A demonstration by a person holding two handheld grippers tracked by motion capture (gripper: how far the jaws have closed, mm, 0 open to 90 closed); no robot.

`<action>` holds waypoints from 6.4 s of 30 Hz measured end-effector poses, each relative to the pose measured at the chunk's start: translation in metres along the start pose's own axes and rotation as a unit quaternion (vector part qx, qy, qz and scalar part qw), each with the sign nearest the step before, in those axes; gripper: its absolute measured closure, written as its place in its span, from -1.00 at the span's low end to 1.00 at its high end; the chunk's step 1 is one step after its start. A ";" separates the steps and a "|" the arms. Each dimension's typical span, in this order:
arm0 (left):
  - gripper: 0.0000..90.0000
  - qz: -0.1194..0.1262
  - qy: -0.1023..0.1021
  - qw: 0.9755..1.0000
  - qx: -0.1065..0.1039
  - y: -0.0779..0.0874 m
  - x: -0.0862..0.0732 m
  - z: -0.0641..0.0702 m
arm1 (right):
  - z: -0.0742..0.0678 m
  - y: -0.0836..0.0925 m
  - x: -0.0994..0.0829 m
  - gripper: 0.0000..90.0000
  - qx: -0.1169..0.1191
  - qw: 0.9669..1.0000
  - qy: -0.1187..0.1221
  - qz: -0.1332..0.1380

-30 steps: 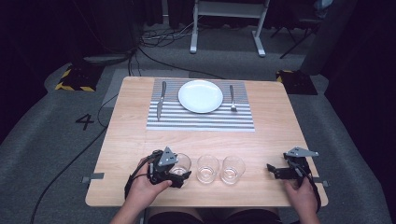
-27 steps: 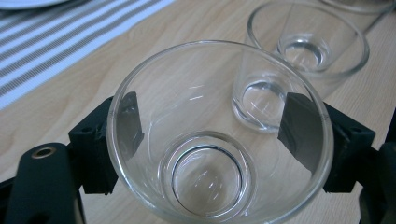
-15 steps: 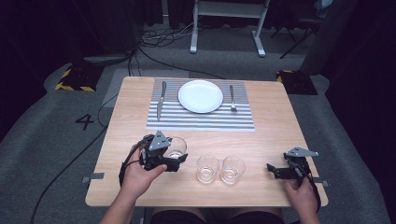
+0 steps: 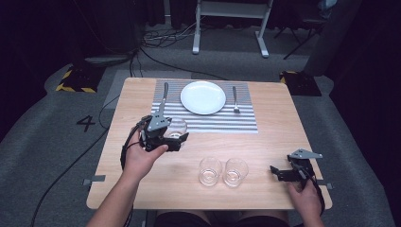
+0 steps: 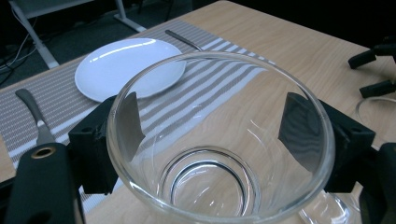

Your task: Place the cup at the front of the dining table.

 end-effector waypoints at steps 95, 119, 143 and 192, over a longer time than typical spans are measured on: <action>-0.60 -0.076 0.129 0.984 0.095 -0.115 -0.018 -0.160 | 0.000 0.000 0.000 -0.86 -0.001 1.000 0.000 0.000; -0.56 -0.016 0.095 0.990 0.099 -0.077 0.021 -0.122 | 0.000 0.000 0.000 -0.86 0.000 1.000 -0.001 -0.001; -0.56 -0.011 0.068 0.996 0.058 -0.006 0.017 -0.038 | 0.000 0.000 0.000 -0.86 0.000 1.000 0.000 0.000; -0.60 -0.064 0.040 0.996 0.039 0.079 -0.108 0.002 | 0.000 0.000 0.000 -0.86 -0.001 1.000 -0.001 0.000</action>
Point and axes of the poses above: each handheld gripper's, and its own axes: y roughly backward along the jaws, x roughly out of its top, z roughly to its right, the point moved 6 cm from there along -y, roughly forward along the jaws, and after that the axes turned 15 degrees about -x, right-handed, at the moved point
